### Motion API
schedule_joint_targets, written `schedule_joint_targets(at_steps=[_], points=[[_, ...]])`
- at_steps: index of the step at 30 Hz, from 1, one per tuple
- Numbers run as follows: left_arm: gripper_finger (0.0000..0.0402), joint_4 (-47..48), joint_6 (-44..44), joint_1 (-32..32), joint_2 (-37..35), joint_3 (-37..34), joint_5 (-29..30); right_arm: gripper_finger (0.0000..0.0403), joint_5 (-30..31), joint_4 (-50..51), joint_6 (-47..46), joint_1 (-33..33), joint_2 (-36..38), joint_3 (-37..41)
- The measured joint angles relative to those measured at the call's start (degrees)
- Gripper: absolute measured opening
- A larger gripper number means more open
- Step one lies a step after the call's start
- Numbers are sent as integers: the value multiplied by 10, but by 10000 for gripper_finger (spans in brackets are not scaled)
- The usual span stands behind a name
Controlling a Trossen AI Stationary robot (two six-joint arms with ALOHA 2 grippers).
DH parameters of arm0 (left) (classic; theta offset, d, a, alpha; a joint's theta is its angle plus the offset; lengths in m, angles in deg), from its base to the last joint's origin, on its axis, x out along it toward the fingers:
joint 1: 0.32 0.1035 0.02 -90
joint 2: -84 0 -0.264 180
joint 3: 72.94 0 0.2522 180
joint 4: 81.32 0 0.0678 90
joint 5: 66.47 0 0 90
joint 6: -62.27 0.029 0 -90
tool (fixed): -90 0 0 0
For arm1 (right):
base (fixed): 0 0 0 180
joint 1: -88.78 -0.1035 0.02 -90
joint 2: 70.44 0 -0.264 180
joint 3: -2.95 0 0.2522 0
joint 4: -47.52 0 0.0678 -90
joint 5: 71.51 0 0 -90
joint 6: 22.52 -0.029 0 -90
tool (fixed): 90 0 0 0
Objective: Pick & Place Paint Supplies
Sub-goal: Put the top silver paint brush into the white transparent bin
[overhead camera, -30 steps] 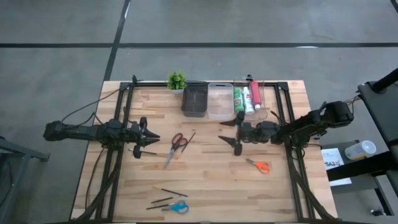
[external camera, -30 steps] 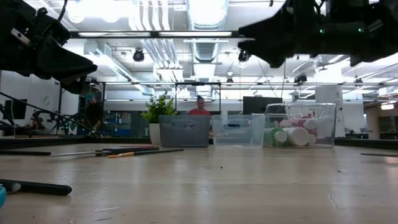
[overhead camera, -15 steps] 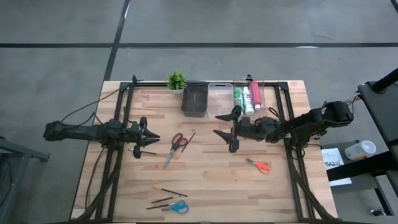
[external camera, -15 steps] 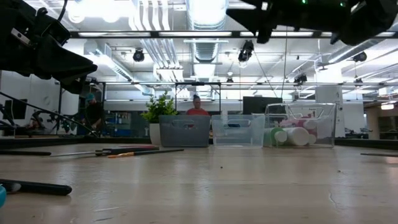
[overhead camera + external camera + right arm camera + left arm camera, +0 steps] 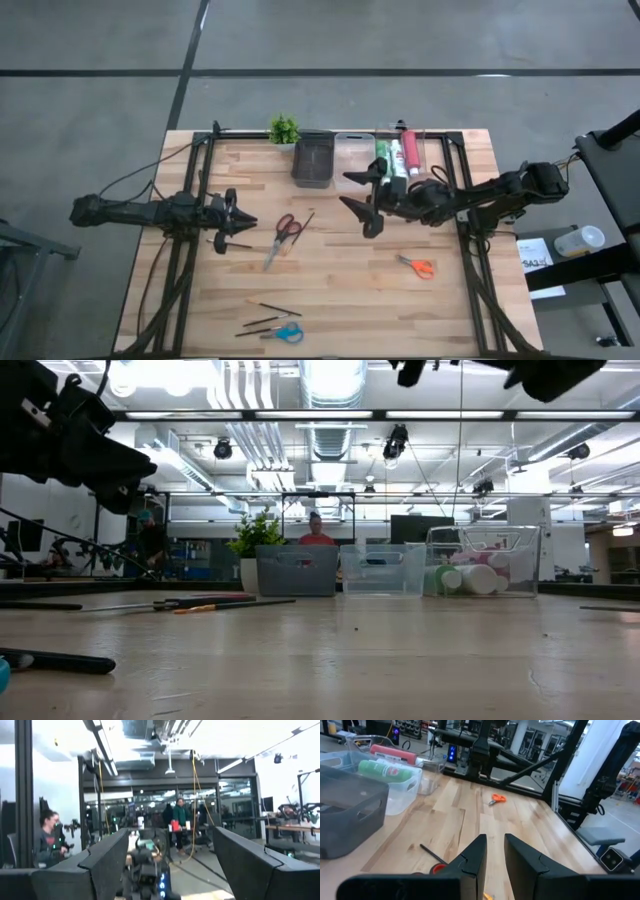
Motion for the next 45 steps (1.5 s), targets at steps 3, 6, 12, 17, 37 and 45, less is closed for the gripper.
schedule_joint_targets(at_steps=[3,6,12,17,37,45], points=[[77,4,0,0,0,0,-2,288,0,0,0,0,0,-17],[77,4,0,0,0,0,-2,288,0,0,-3,0,0,-31],[77,5,2,0,0,0,-2,288,-1,14,-211,-1,1,-40],[77,6,2,0,0,0,-2,288,-1,49,-298,-1,0,-39],[77,6,13,0,0,1,-2,288,-1,312,2,-2,35,-39],[77,6,13,0,0,1,-2,288,-1,312,1,-2,39,-39]])
